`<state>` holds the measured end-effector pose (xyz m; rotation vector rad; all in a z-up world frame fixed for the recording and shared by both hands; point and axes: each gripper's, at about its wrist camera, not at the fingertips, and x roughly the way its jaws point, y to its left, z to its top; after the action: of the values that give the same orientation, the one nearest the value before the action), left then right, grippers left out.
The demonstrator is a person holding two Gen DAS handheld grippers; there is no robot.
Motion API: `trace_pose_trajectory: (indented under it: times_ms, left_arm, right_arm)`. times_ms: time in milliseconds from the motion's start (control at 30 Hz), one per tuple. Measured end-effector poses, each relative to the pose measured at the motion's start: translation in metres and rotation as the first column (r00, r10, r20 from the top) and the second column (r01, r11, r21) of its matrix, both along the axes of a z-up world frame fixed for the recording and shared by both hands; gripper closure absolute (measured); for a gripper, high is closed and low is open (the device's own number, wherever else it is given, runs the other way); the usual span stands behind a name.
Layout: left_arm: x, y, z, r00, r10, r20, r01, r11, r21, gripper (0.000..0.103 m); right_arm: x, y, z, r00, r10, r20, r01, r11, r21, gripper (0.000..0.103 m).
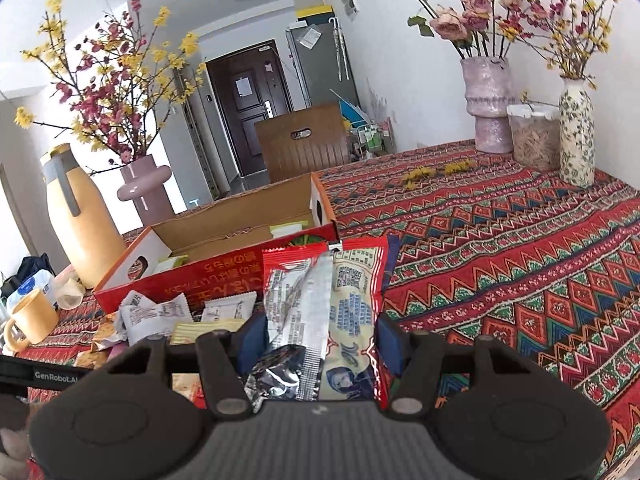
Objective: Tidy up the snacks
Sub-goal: 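Grasp a white snack packet with the left gripper while the right grasps a red-silver packet, then carry both packets into the cardboard box and open both grippers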
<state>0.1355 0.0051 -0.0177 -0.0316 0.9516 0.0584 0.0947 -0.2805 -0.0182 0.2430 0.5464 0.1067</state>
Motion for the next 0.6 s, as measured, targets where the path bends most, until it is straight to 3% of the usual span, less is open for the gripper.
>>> trace_pose_trajectory:
  times_ms: [133,200,600]
  left_arm:
    - [0.002,-0.005,-0.001,0.999,-0.027,-0.026,0.027,1.0,-0.001,0.042]
    - [0.001,-0.008,-0.001,0.998,-0.044,-0.035,0.044,0.999,0.001,0.06]
    - [-0.014,-0.001,0.008,0.999,-0.033,0.04,0.033,0.999,0.013,0.062]
  right_arm:
    - [-0.001,-0.003,-0.003,1.0,0.007,-0.004,-0.007,1.0,0.015,0.045]
    - [-0.002,-0.006,-0.004,1.0,0.007,-0.004,-0.007,1.0,0.022,0.045]
    - [-0.005,-0.01,-0.006,1.0,0.007,-0.002,-0.007,0.999,0.036,0.045]
